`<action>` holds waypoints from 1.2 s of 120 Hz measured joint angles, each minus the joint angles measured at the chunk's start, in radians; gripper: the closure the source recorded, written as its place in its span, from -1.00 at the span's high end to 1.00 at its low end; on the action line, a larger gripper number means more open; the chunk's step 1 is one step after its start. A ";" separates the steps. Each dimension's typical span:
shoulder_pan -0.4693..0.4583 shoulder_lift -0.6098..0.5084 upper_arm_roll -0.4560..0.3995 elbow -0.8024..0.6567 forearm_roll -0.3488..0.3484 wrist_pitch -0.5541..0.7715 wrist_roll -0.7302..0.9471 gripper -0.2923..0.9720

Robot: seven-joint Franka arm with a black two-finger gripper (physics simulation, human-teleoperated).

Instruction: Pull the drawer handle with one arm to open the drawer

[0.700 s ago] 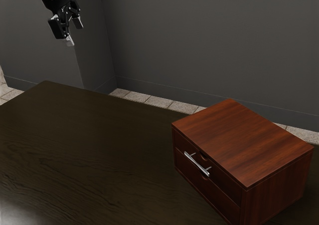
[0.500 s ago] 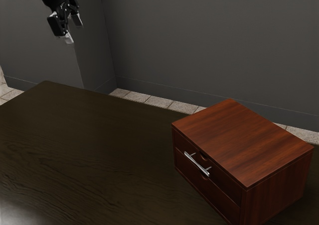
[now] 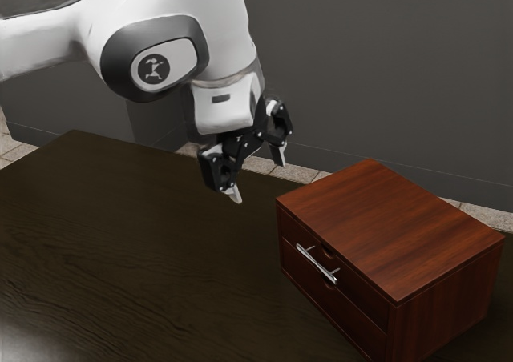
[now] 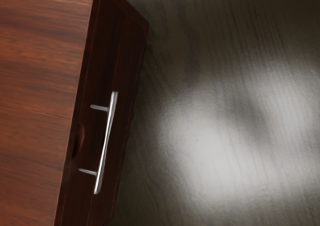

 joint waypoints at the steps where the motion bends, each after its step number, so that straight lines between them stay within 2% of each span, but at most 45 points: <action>1: 0.000 0.001 -0.001 -0.008 0.000 0.008 -0.001 0.54; 17: -0.004 0.042 -0.061 -0.116 -0.005 0.142 -0.023 0.54; 35: -0.010 0.144 -0.072 -0.153 -0.016 0.309 -0.034 0.53; 52: -0.024 0.212 -0.068 -0.182 -0.015 0.448 -0.038 0.39; 65: -0.024 0.246 -0.049 -0.189 0.015 0.525 -0.029 0.30; 97: 0.020 0.248 0.021 -0.212 0.100 0.610 -0.001 0.10; 144: 0.008 0.234 0.024 -0.275 0.118 0.678 0.046 -0.01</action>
